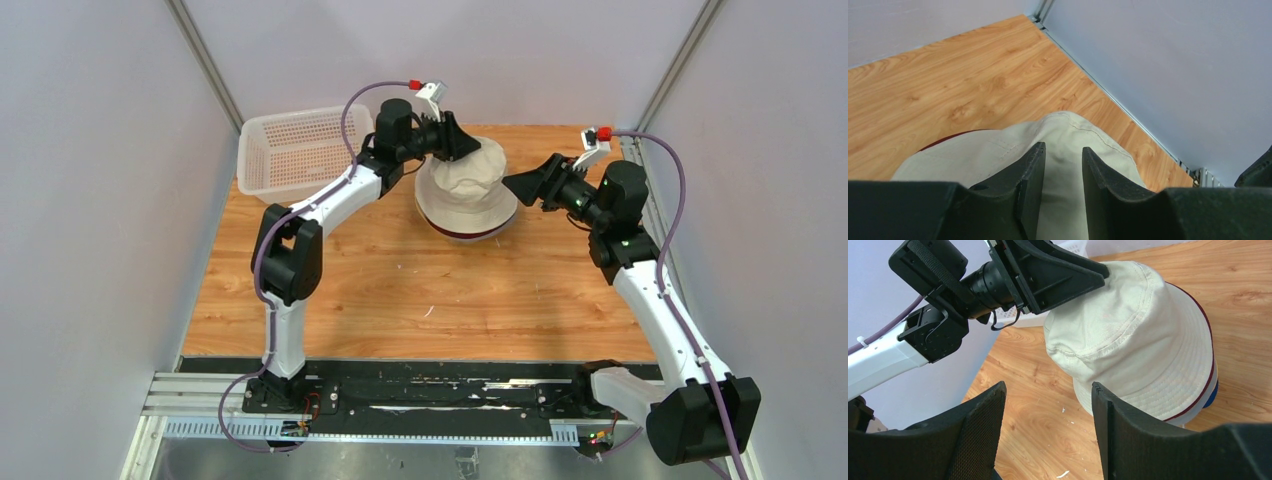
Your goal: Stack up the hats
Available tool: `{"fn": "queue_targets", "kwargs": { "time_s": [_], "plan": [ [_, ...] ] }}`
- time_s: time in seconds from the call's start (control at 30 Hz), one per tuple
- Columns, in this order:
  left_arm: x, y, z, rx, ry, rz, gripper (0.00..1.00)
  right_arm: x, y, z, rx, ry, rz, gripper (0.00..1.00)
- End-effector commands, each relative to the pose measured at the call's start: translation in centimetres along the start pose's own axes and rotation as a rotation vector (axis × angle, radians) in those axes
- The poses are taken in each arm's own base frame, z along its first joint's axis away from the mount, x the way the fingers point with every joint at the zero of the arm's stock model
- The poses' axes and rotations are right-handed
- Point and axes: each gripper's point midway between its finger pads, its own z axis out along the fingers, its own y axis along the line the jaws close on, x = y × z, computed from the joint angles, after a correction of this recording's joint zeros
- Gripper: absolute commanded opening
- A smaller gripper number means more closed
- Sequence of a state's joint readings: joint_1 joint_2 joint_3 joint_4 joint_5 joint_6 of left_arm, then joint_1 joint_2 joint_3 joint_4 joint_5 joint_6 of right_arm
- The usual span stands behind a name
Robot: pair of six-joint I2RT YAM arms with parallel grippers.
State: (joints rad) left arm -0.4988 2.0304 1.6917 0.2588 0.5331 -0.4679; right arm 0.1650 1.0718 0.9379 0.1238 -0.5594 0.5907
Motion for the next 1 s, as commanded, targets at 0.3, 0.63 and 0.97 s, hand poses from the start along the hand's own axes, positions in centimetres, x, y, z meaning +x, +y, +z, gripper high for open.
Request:
{"fn": "queue_targets", "kwargs": {
  "time_s": [0.3,0.63,0.97],
  "plan": [
    [-3.3,4.4,-2.6,-0.126,-0.104,0.028,0.38,-0.3,-0.6,0.1,-0.002,-0.009,-0.004,0.63],
    [-9.9,5.9,-11.8,-0.332,-0.321,0.104,0.38,-0.1,-0.8,0.2,-0.004,-0.005,0.0,0.63],
    [-9.2,2.8,-19.0,-0.441,-0.416,0.086,0.38,0.5,-1.4,0.6,0.0,0.009,-0.004,0.62]
  ]
}}
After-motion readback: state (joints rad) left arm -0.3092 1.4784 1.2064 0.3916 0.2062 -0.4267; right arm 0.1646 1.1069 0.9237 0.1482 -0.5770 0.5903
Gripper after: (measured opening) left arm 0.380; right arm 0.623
